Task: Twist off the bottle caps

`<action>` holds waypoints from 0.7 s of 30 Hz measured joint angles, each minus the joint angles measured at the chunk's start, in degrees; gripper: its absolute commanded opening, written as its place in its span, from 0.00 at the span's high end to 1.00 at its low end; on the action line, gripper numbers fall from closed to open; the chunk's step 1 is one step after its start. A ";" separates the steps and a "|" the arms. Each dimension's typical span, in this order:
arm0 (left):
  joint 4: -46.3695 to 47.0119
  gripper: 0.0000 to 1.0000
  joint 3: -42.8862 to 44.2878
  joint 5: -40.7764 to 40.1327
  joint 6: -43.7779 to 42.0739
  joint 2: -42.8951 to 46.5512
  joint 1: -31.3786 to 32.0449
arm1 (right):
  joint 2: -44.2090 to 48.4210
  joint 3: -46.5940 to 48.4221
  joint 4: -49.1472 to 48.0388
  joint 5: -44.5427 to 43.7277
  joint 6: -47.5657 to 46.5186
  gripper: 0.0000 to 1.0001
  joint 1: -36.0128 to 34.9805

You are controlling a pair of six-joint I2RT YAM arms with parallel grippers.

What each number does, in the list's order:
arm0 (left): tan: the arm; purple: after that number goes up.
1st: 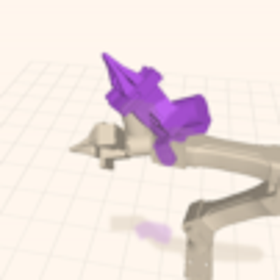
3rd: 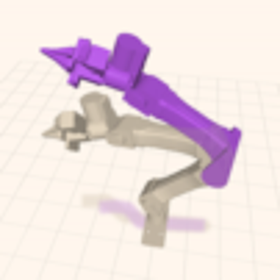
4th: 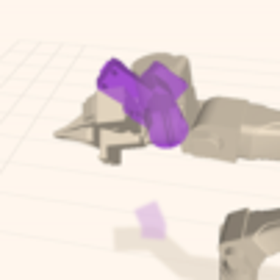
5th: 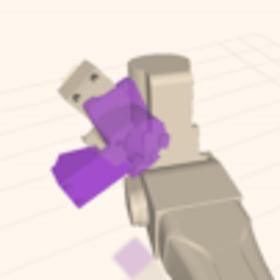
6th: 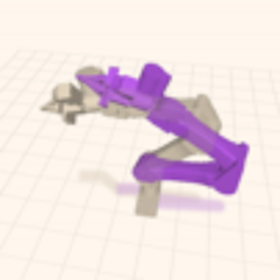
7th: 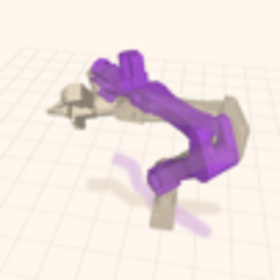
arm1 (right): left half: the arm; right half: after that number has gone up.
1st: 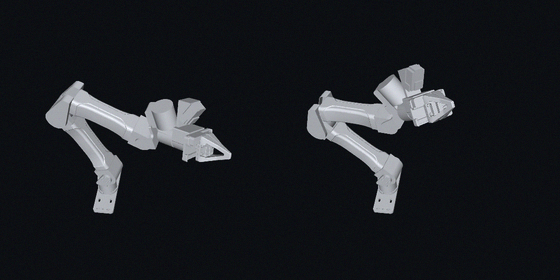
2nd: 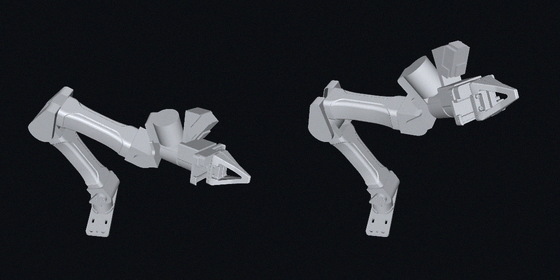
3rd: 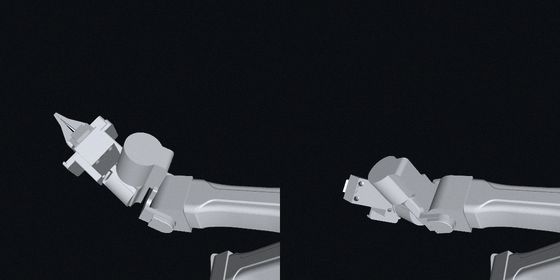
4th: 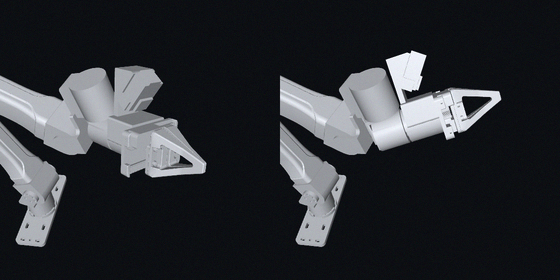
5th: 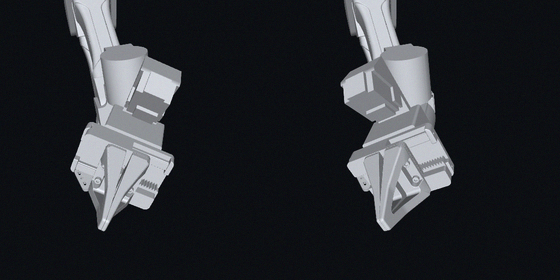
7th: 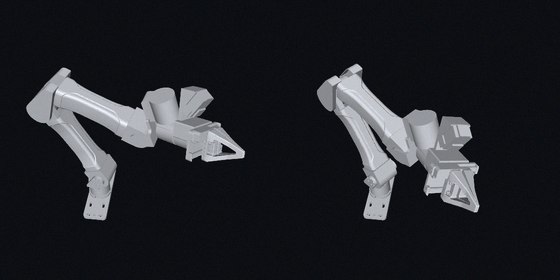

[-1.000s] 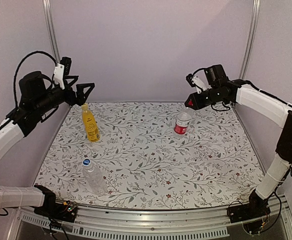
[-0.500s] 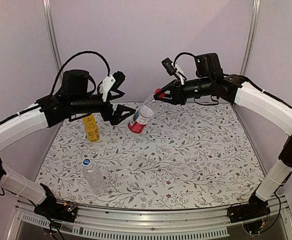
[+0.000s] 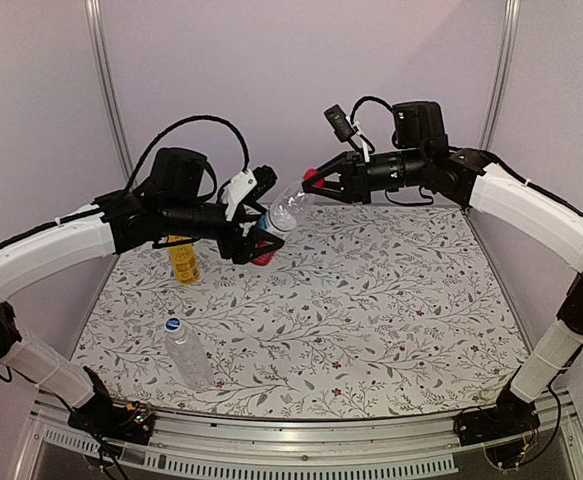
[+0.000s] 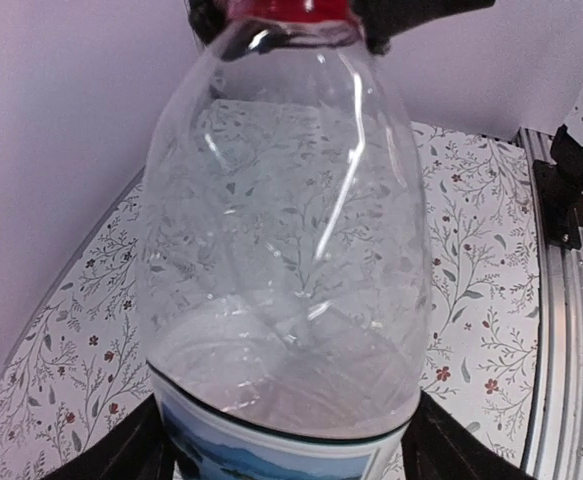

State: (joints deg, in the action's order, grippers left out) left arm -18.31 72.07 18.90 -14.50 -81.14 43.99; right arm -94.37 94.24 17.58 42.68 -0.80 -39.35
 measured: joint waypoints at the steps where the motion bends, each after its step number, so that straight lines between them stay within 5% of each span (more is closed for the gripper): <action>1: 0.00 0.38 0.00 -0.07 -0.11 -0.11 0.00 | 0.00 0.00 0.02 0.13 0.04 1.00 0.00; 3: -0.02 0.44 0.07 -0.31 -0.50 -0.28 -0.02 | 0.02 0.00 0.13 0.37 0.09 1.00 0.00; 7: 0.07 0.32 0.13 -0.35 -0.33 -0.63 0.00 | 0.07 -0.02 0.33 0.55 -0.09 1.00 0.00; 14: 0.70 0.29 0.13 -0.35 -0.55 -1.14 0.02 | 0.55 -0.61 -0.59 1.05 -0.07 1.00 -0.02; 21: 1.03 0.45 0.09 -0.31 -0.94 -1.38 0.20 | 0.98 -1.03 -1.53 1.49 -0.04 0.98 0.00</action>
State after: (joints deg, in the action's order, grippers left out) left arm -17.28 72.16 18.59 -15.44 -82.52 44.18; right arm -93.38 93.21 16.05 44.16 -0.84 -39.35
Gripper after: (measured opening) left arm 0.632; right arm 0.291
